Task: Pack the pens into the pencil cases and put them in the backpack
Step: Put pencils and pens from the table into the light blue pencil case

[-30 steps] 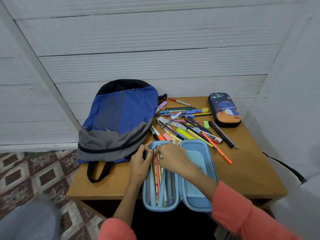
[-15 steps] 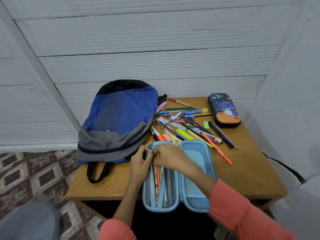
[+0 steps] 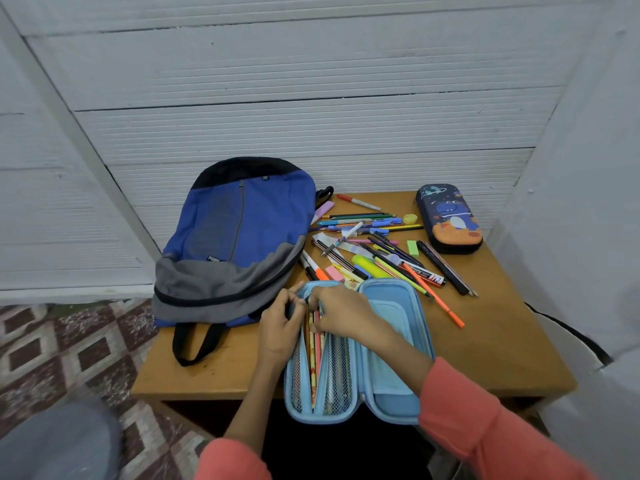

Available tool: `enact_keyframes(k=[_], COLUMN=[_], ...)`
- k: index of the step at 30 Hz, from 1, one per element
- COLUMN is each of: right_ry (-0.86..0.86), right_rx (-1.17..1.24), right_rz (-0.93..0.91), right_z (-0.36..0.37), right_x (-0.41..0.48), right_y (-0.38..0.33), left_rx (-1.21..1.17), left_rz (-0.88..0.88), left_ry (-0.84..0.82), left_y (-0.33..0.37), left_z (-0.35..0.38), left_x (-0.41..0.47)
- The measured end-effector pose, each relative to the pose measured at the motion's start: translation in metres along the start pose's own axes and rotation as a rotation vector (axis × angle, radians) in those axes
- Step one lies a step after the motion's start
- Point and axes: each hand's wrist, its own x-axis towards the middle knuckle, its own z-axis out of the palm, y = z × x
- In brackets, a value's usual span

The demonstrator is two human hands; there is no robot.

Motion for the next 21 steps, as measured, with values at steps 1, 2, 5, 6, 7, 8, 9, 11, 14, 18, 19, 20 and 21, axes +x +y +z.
enact_keyframes(k=[1, 2, 5, 6, 7, 8, 9, 11, 14, 18, 19, 20, 21], right_ry=[-0.003, -0.013, -0.038, -0.03, -0.004, 0.036, 0.092, 0.22, 0.373, 0.466, 0.444, 0.401, 0.351], right_rx=[-0.003, -0.006, 0.043, 0.117, 0.202, 0.273, 0.329, 0.399, 0.336, 0.039, -0.059, -0.142, -0.2], right_rz=[-0.003, -0.009, -0.029, -0.029, -0.019, 0.001, 0.033, 0.111, 0.242, 0.391, 0.403, 0.404, 0.396], right_z=[0.001, 0.002, -0.001, -0.003, -0.006, -0.01, -0.016, -0.028, -0.045, -0.055, -0.057, -0.059, -0.059], right_x=[0.001, 0.002, 0.007, 0.009, 0.011, 0.015, 0.019, 0.033, 0.058, 0.084, 0.087, 0.091, 0.094], right_y=[0.001, 0.001, 0.006, 0.01, 0.015, 0.021, 0.028, 0.049, 0.09, 0.145, 0.154, 0.161, 0.167], left_rx=[-0.005, -0.007, -0.015, -0.019, -0.02, -0.02, -0.02, -0.024, -0.02, -0.03, -0.033, -0.037, -0.04], left_rz=[-0.005, -0.007, -0.001, 0.001, 0.001, -0.002, -0.005, -0.012, -0.024, -0.039, -0.041, -0.043, -0.045], left_ry=[-0.001, -0.002, -0.001, 0.0, 0.001, 0.004, 0.009, 0.016, 0.016, 0.013, 0.014, 0.013, 0.01], left_y=[0.0, 0.0, 0.001, 0.002, 0.002, 0.003, 0.003, 0.004, 0.003, 0.003, 0.003, 0.002, 0.002], left_z=[0.0, 0.0, 0.0, -0.001, 0.0, -0.001, 0.0, 0.0, -0.001, -0.001, 0.0, 0.0, 0.0], left_x=[0.0, 0.0, 0.0, -0.001, -0.001, -0.001, -0.001, -0.002, -0.002, -0.001, -0.001, -0.001, -0.001])
